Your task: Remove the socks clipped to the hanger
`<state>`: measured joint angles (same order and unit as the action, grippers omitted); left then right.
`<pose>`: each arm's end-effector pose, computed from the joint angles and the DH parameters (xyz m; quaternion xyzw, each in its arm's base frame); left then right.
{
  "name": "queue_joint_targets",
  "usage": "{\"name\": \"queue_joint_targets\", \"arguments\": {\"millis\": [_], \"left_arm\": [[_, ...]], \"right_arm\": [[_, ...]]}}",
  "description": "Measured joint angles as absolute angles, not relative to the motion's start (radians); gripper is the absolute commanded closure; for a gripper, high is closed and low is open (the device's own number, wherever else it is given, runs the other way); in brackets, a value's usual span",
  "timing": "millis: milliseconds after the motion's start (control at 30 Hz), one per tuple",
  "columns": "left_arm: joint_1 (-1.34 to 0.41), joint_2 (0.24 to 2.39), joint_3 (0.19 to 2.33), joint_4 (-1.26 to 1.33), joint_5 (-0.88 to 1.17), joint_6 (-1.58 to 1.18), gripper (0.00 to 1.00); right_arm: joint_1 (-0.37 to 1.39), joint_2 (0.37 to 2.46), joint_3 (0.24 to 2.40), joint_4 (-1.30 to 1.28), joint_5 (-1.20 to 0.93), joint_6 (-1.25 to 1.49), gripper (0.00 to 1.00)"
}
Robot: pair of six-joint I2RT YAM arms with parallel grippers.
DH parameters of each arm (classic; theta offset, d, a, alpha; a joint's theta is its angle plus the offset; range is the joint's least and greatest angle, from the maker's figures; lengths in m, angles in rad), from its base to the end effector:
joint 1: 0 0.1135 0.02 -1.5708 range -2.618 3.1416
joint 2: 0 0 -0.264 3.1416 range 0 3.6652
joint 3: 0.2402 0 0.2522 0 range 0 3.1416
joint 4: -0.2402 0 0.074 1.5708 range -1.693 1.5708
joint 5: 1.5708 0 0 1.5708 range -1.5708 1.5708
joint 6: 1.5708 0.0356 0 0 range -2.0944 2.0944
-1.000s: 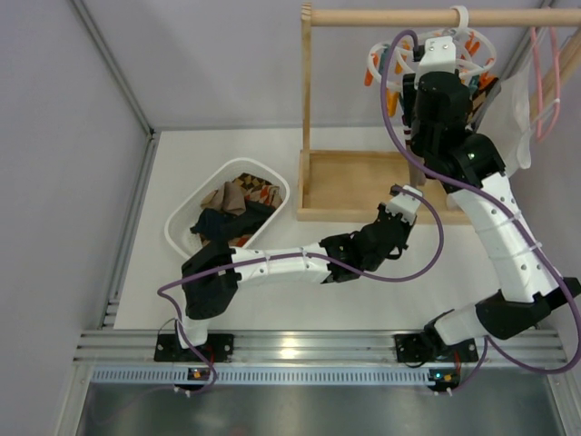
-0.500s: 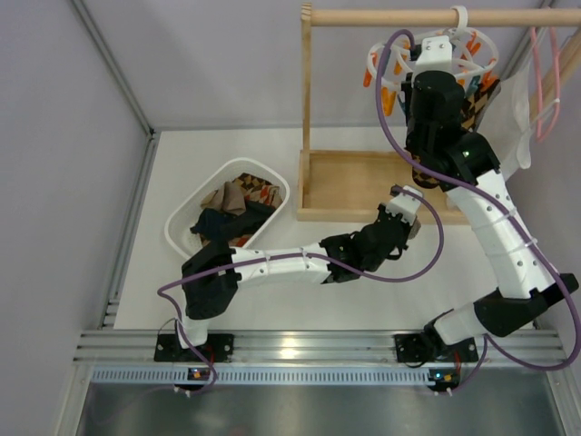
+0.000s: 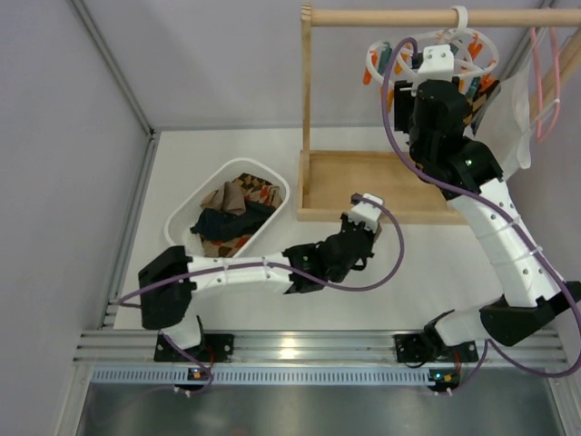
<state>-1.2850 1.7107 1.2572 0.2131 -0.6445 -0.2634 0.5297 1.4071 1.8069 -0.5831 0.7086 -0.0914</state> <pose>0.1341 -0.3804 0.2971 0.1943 0.7466 -0.2312 0.5928 0.2521 0.1208 0.5062 -0.0091 0.7544 -0.1300 0.6434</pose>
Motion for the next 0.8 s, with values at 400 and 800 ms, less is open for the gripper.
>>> {"name": "queue_joint_targets", "arguments": {"millis": [400, 800], "left_arm": [[-1.122, 1.291, 1.117, -0.061, -0.78, -0.376, 1.0], [-0.713, 1.062, 1.158, -0.366, -0.656, -0.42, 1.0]], "right_arm": [[0.531, 1.019, 1.448, -0.549, 0.555, 0.031, 0.25], [0.532, 0.712, 1.097, -0.538, 0.421, 0.152, 0.21]]}}
